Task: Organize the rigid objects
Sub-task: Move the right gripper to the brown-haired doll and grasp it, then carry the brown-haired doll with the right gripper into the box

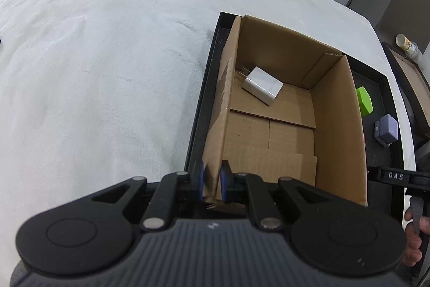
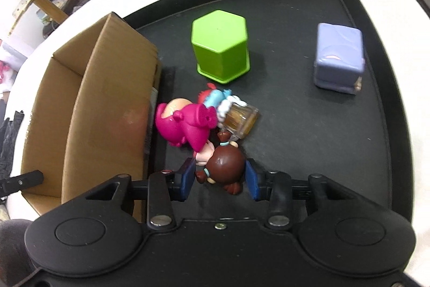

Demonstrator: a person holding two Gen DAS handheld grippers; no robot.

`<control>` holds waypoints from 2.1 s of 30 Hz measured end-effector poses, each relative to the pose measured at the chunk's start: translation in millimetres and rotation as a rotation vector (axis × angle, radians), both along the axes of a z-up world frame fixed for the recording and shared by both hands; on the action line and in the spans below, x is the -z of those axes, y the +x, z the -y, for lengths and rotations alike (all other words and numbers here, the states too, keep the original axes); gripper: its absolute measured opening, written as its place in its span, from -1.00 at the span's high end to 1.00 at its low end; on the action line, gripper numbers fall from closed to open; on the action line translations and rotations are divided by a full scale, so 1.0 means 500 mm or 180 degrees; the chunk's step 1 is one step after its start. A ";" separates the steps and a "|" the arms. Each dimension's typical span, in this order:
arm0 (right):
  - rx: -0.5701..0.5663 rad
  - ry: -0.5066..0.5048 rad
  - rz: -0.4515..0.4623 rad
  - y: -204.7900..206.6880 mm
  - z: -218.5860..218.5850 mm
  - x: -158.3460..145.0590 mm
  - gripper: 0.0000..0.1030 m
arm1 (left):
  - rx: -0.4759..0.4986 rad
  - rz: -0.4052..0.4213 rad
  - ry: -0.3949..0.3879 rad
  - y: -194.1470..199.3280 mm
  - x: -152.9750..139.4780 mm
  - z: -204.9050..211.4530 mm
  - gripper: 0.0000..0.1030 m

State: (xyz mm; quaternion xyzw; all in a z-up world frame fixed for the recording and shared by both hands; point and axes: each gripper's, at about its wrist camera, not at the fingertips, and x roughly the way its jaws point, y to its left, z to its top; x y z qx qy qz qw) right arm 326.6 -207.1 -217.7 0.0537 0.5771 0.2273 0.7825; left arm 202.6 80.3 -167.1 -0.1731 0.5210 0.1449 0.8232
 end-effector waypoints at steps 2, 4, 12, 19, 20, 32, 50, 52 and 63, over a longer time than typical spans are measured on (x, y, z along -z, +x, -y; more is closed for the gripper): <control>0.0029 -0.0058 0.0002 -0.005 0.006 -0.001 0.22 | 0.0000 0.0000 0.0002 0.000 0.000 0.000 0.79; 0.0059 -0.0118 0.0013 -0.007 0.012 0.000 0.22 | 0.0000 0.0002 0.0006 0.000 0.000 0.000 0.79; 0.0270 -0.0278 0.0026 -0.011 0.031 -0.001 0.21 | -0.0006 0.0004 0.0005 0.000 0.000 0.000 0.79; 0.0450 -0.0250 0.0027 -0.010 0.052 -0.008 -0.08 | -0.0007 0.0005 0.0005 0.000 0.000 0.001 0.79; 0.0488 -0.0205 0.0015 -0.010 0.057 -0.008 -0.22 | -0.0002 0.0006 0.0007 0.000 0.000 0.001 0.79; 0.0234 -0.0355 0.0126 0.001 0.007 0.003 -0.29 | 0.0006 -0.0009 -0.0014 0.002 0.003 -0.001 0.79; 0.0190 -0.0307 0.0256 -0.007 0.015 -0.039 0.17 | -0.0014 0.0058 -0.0024 -0.004 0.005 -0.002 0.78; 0.0170 -0.0325 0.0300 -0.011 0.016 -0.049 0.17 | -0.0007 0.0077 -0.0037 -0.006 0.004 -0.003 0.78; 0.0099 -0.0301 0.0507 -0.037 -0.006 -0.118 0.17 | 0.0013 0.0140 -0.0115 -0.013 0.002 -0.012 0.77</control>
